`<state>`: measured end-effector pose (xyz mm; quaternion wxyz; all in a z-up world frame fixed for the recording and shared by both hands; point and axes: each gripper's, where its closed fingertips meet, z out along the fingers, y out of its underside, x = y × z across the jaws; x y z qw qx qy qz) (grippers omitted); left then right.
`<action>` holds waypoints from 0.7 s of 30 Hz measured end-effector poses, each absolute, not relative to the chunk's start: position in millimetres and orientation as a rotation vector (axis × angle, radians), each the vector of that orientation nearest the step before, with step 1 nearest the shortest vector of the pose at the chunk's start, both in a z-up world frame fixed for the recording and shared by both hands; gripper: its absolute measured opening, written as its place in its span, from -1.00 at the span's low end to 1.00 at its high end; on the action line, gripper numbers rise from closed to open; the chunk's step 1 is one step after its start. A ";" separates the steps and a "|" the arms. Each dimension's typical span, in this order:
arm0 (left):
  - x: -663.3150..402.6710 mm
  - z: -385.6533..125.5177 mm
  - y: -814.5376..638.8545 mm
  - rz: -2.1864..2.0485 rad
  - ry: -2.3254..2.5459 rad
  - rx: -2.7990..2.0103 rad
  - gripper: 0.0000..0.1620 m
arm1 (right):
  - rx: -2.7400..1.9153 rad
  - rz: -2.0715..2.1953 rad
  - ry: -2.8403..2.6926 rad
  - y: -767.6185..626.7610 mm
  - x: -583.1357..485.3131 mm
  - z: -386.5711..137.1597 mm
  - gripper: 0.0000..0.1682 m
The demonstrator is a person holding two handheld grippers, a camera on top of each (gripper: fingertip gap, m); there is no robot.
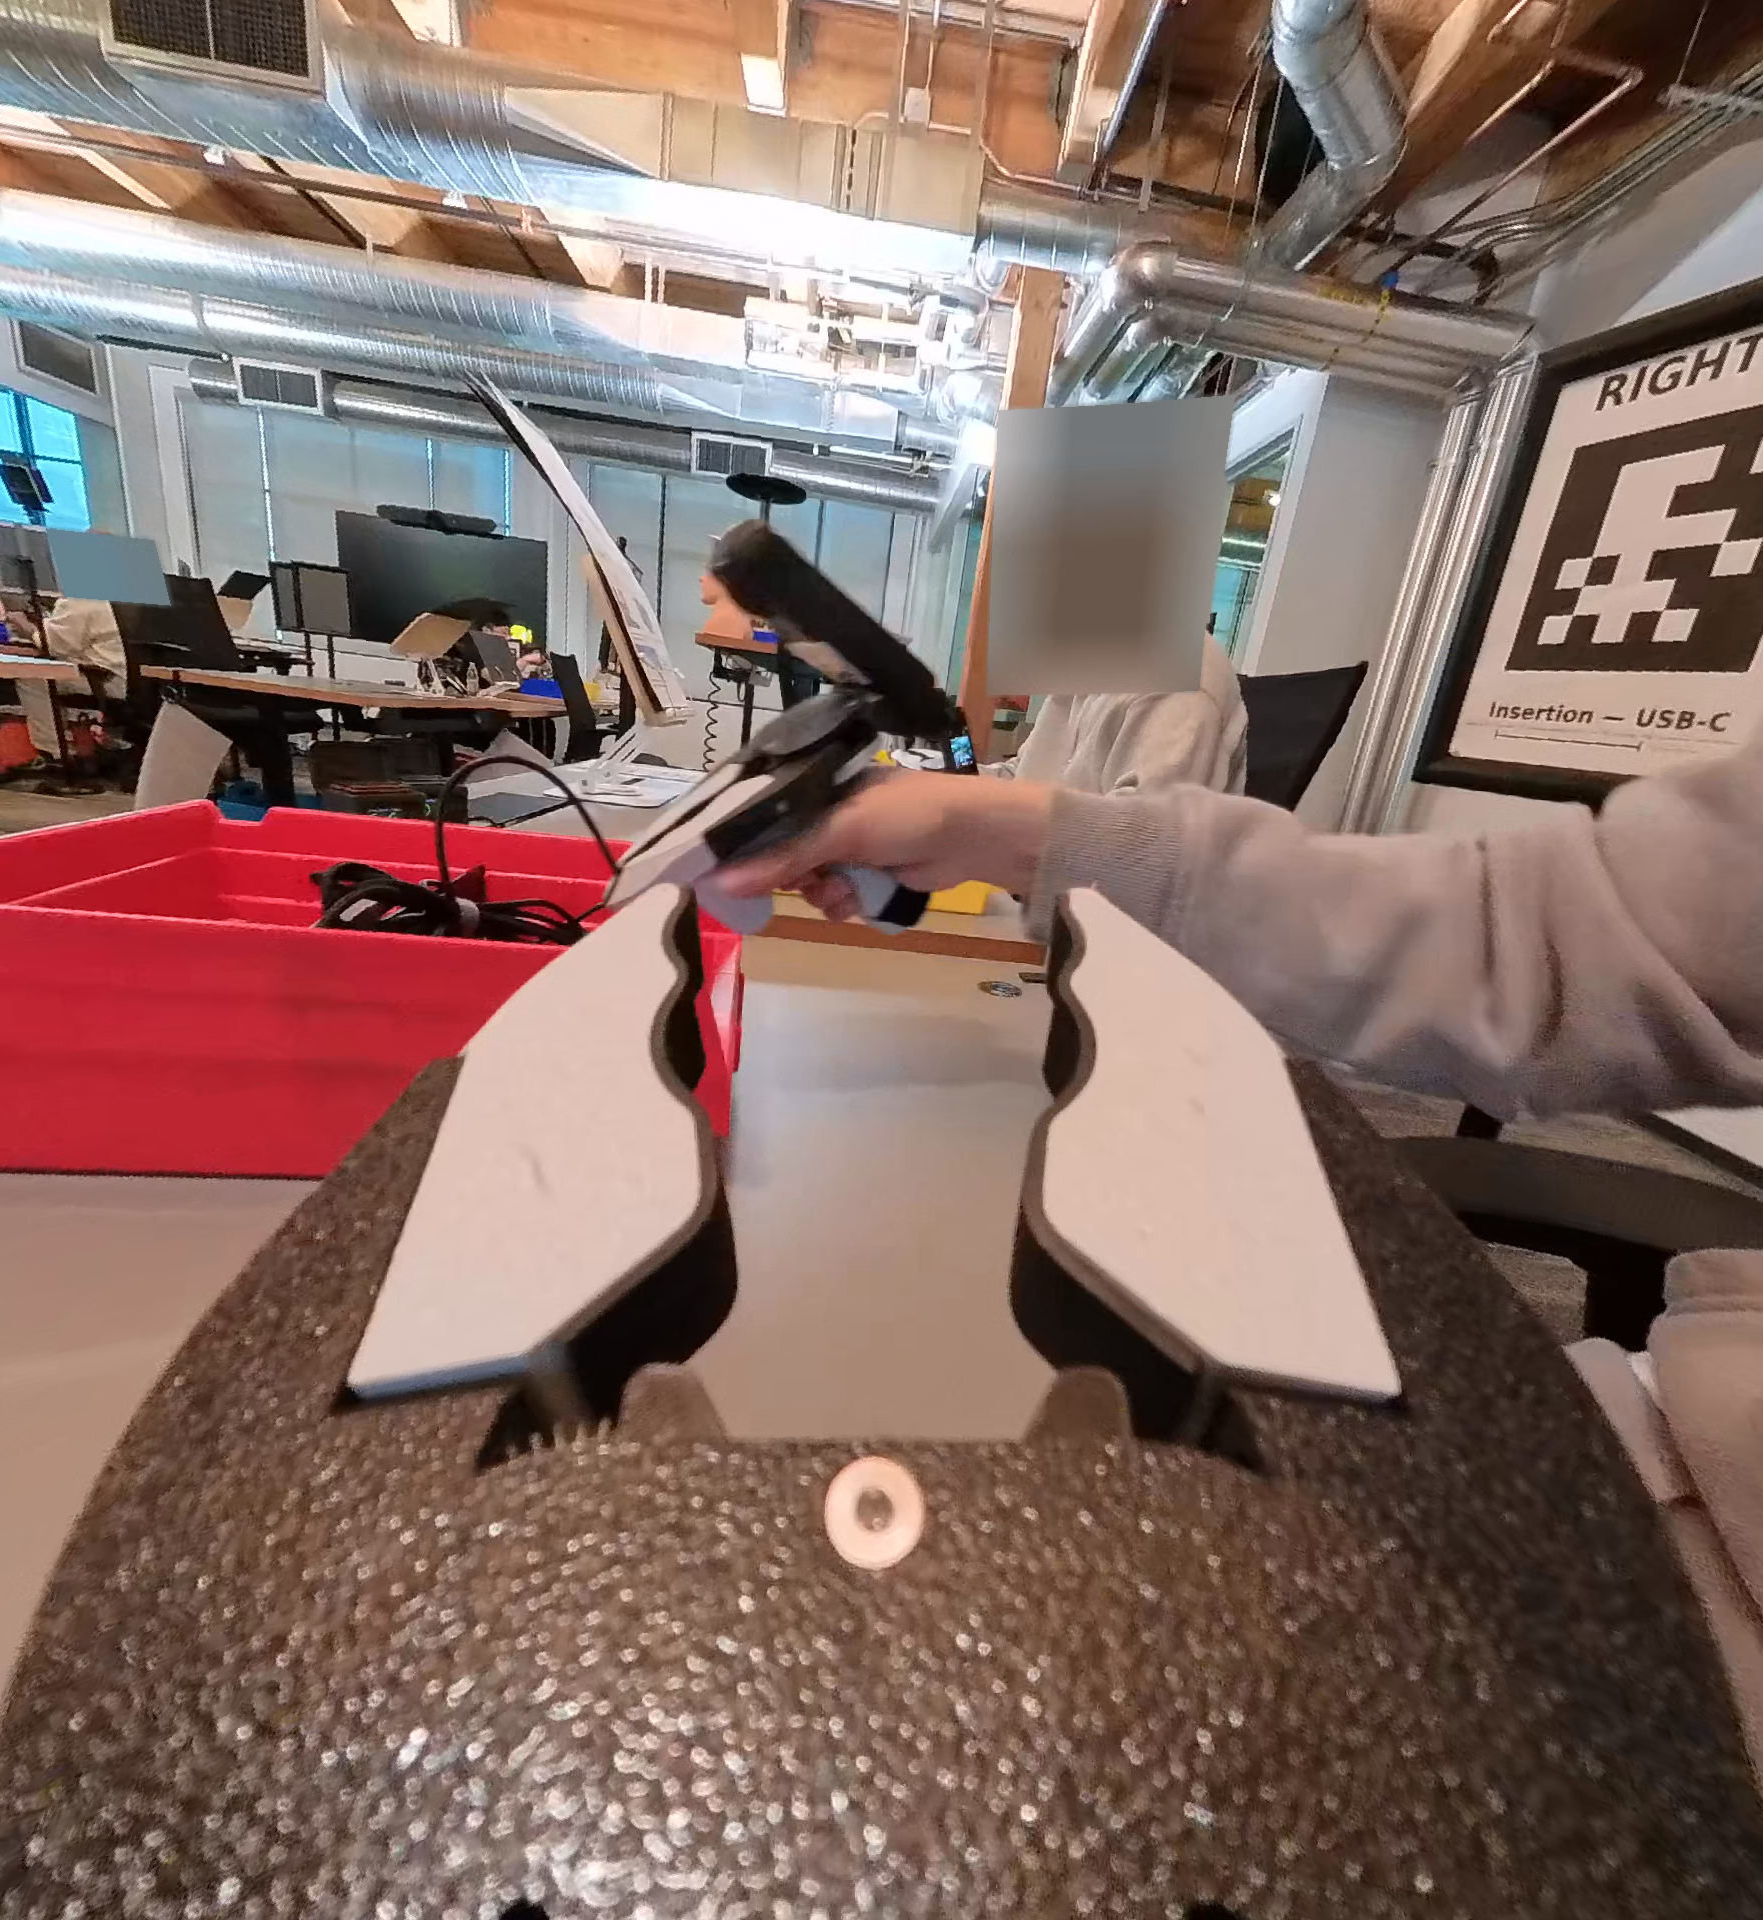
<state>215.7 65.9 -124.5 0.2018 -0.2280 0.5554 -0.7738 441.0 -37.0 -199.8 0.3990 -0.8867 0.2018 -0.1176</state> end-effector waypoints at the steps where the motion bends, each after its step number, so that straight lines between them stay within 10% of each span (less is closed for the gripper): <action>1: 215.7 -124.0 66.3 -2.158 1.550 -0.638 -0.22 | -2.315 -0.342 0.487 -39.4 451.5 -210.1 -0.95; 7: 212.4 -122.1 67.2 -2.111 1.565 -0.612 -0.22 | -2.333 -0.482 0.605 -70.0 471.7 -212.3 -0.28; 21: 258.3 -116.3 176.7 -1.120 1.318 -0.977 -0.10 | -1.766 -0.823 0.861 -223.3 409.5 -160.7 0.25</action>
